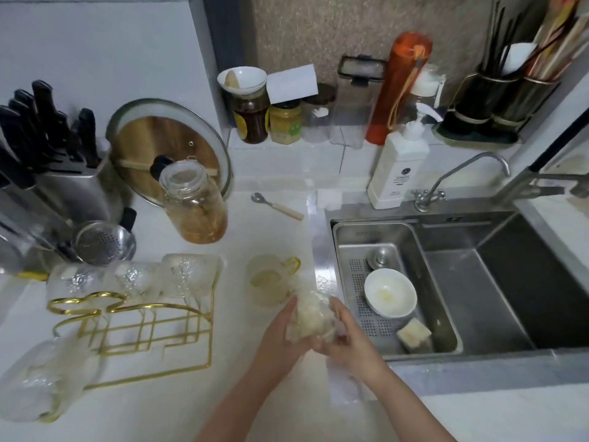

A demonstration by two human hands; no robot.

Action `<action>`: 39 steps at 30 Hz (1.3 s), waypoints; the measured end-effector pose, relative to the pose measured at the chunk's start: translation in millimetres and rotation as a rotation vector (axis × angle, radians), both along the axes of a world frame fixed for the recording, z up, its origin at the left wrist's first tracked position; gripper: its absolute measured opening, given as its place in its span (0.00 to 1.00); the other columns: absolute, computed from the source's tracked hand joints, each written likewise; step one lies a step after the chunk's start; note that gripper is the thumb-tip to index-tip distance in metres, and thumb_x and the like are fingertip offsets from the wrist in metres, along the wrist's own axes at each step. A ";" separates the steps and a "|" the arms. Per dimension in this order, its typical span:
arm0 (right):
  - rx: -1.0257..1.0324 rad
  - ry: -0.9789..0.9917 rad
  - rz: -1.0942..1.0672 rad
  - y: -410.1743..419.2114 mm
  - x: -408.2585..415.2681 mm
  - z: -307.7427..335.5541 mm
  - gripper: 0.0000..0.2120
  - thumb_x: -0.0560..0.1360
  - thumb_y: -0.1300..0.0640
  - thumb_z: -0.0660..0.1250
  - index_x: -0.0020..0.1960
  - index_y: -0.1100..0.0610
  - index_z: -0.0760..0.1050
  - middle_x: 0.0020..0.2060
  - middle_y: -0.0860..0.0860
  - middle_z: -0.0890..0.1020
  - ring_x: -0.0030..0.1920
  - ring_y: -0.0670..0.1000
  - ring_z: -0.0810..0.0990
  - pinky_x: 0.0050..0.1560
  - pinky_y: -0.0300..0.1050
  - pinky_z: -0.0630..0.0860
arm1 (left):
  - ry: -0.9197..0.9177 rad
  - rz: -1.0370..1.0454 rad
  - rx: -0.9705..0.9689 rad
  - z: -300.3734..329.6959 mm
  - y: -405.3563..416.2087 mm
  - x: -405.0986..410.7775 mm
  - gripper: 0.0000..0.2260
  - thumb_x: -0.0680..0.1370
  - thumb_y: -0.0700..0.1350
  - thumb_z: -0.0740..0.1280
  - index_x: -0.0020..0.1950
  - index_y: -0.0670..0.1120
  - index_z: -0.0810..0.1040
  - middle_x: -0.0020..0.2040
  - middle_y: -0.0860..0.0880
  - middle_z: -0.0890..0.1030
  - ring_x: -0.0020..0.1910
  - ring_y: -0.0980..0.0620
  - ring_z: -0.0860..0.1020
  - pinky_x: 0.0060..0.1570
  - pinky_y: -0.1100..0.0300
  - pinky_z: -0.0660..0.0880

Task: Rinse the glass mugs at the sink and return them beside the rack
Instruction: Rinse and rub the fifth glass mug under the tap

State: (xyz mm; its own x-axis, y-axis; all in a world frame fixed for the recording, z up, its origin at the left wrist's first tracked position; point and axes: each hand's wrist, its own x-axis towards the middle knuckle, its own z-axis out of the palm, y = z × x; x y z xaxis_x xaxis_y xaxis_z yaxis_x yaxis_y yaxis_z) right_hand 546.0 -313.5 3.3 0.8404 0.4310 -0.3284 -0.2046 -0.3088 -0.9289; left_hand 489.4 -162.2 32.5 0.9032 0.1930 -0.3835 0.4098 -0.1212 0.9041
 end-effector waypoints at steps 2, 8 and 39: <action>0.013 -0.004 -0.067 -5.8 4.6 8.1 0.37 0.67 0.64 0.76 0.65 0.39 0.63 0.67 0.50 0.73 0.67 0.49 0.72 0.65 0.42 0.72 | -0.026 -0.020 -0.025 0.2 -3.8 10.4 0.35 0.72 0.41 0.73 0.74 0.53 0.60 0.71 0.57 0.64 0.71 0.58 0.62 0.67 0.58 0.68; 0.079 -0.038 -0.235 -50.7 8.2 21.6 0.37 0.67 0.63 0.77 0.68 0.42 0.64 0.66 0.43 0.71 0.65 0.41 0.72 0.64 0.42 0.74 | -0.131 -0.112 -0.073 10.5 -40.0 36.0 0.30 0.68 0.47 0.73 0.68 0.56 0.67 0.66 0.58 0.73 0.62 0.68 0.71 0.50 0.73 0.71; -0.031 -0.222 -0.228 -384.3 131.7 50.2 0.30 0.70 0.40 0.73 0.67 0.46 0.69 0.59 0.49 0.79 0.59 0.53 0.79 0.59 0.62 0.75 | -0.023 0.066 -0.205 34.0 -377.1 167.3 0.12 0.77 0.55 0.64 0.54 0.49 0.77 0.52 0.44 0.79 0.48 0.51 0.80 0.40 0.58 0.79</action>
